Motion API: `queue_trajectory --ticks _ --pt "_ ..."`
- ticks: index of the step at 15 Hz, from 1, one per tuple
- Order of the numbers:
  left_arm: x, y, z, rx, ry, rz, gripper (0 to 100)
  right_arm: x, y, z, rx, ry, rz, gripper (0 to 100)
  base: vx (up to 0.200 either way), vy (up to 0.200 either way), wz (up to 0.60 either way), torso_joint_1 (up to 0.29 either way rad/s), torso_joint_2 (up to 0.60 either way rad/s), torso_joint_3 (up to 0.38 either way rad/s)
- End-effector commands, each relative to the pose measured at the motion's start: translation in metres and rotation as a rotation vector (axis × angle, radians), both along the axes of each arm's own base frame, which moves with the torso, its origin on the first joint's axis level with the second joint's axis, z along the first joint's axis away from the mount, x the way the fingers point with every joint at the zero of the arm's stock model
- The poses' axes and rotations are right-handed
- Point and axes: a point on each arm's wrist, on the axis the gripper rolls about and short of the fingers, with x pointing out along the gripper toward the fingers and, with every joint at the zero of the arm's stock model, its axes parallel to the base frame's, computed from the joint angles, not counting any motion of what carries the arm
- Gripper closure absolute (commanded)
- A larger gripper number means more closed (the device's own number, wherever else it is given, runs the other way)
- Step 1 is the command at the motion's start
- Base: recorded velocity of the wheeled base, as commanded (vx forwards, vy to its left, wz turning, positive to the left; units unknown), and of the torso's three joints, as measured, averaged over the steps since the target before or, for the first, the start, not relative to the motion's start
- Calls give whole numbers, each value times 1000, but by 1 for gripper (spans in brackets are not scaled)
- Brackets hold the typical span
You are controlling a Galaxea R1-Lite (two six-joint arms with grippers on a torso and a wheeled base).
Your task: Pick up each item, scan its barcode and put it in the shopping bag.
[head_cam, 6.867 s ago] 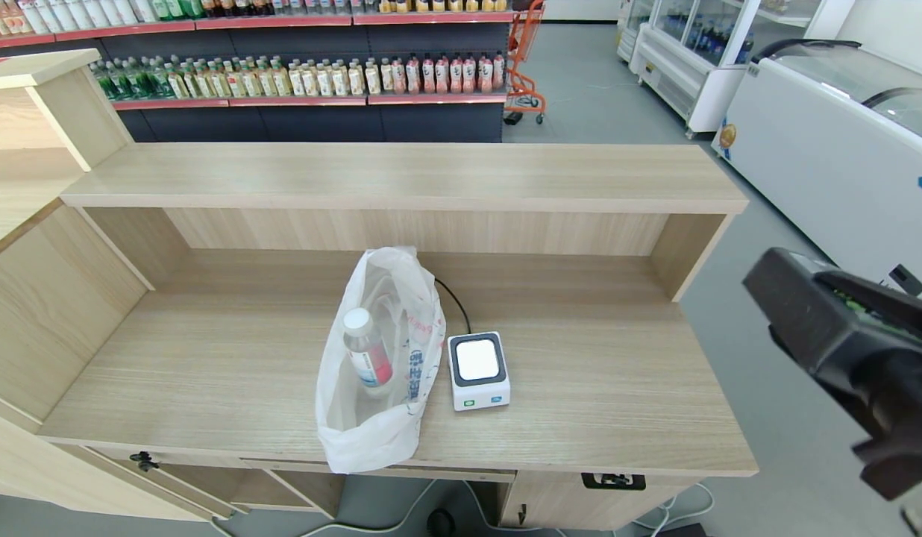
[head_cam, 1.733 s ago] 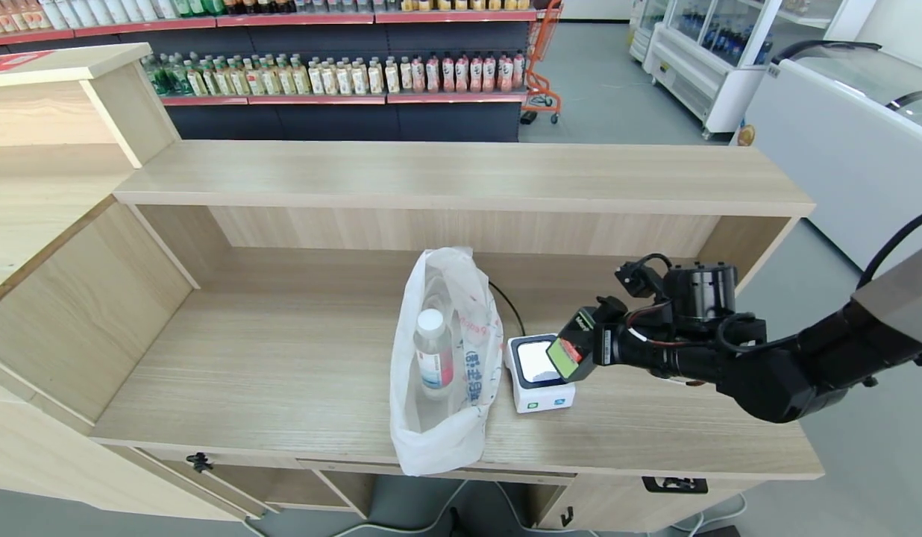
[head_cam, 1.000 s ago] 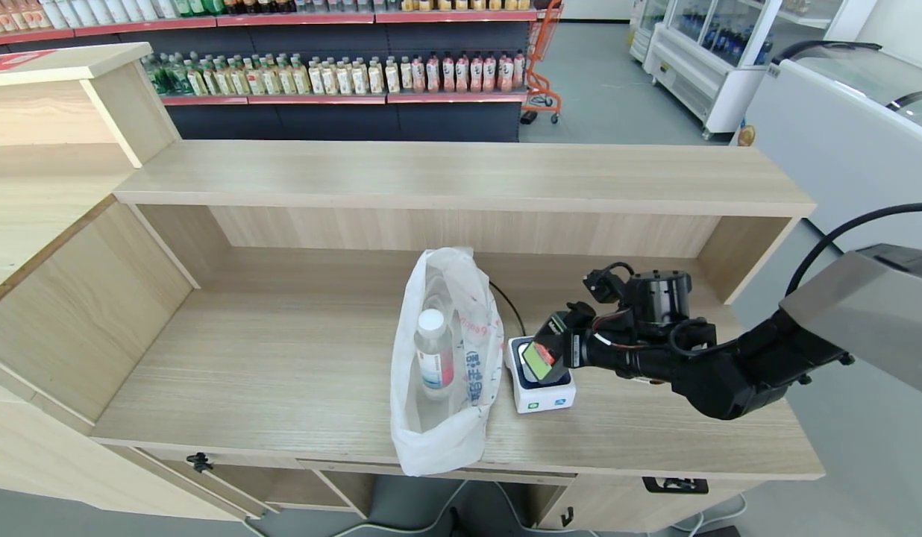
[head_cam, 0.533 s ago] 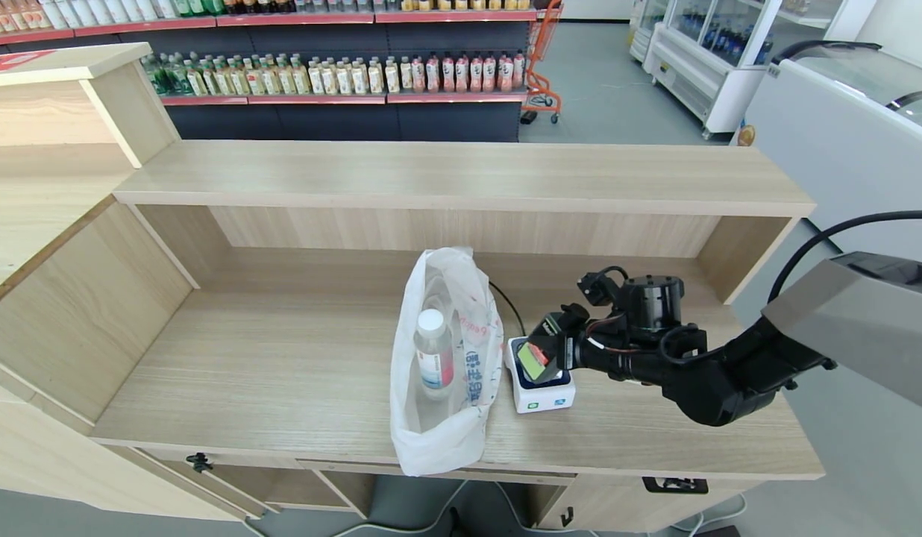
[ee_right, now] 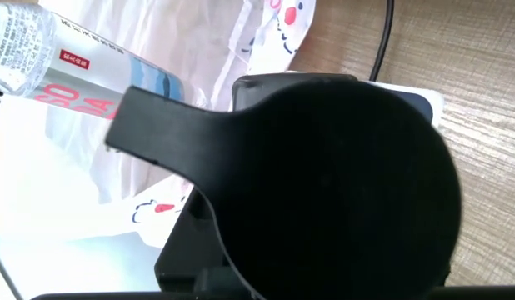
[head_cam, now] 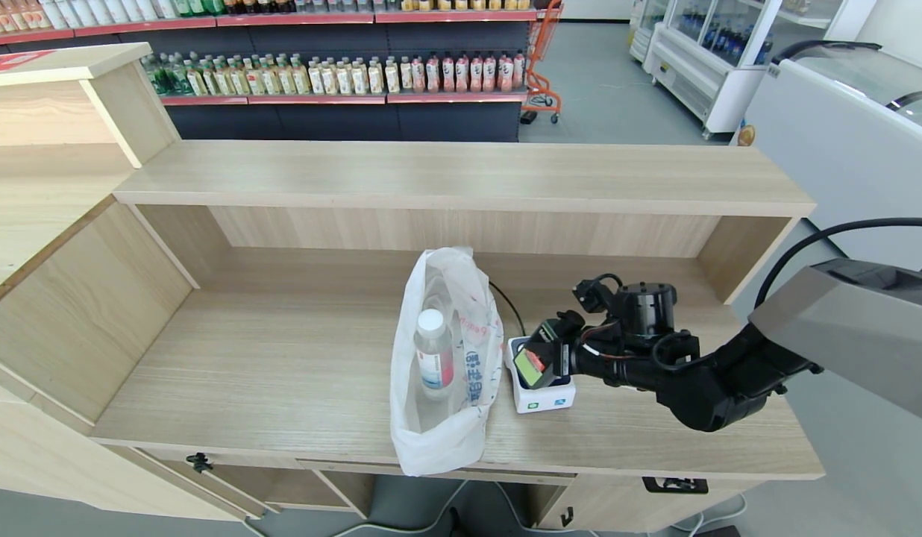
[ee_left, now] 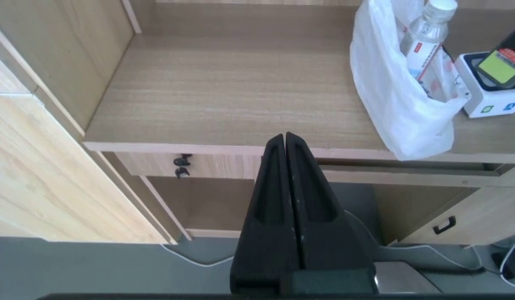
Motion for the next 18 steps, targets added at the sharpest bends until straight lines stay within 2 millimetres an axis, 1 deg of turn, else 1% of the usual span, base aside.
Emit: queue_trajectory --ticks 1,4,8,15,18 --pt "0 0 0 0 0 1 100 1 0 0 1 0 0 100 0 0 0 0 0 0" --pt "0 0 0 0 1 1 100 1 0 -5 -4 10 0 100 0 0 0 0 0 0" --pt "0 0 0 0 0 -1 100 5 2 -4 1 -1 -2 100 0 0 0 0 0 0" --pt "0 0 0 0 -2 1 100 7 3 -10 5 -11 0 100 0 0 0 0 0 0" --pt "0 0 0 0 0 -1 100 7 3 -10 8 -17 -2 100 0 0 0 0 0 0"
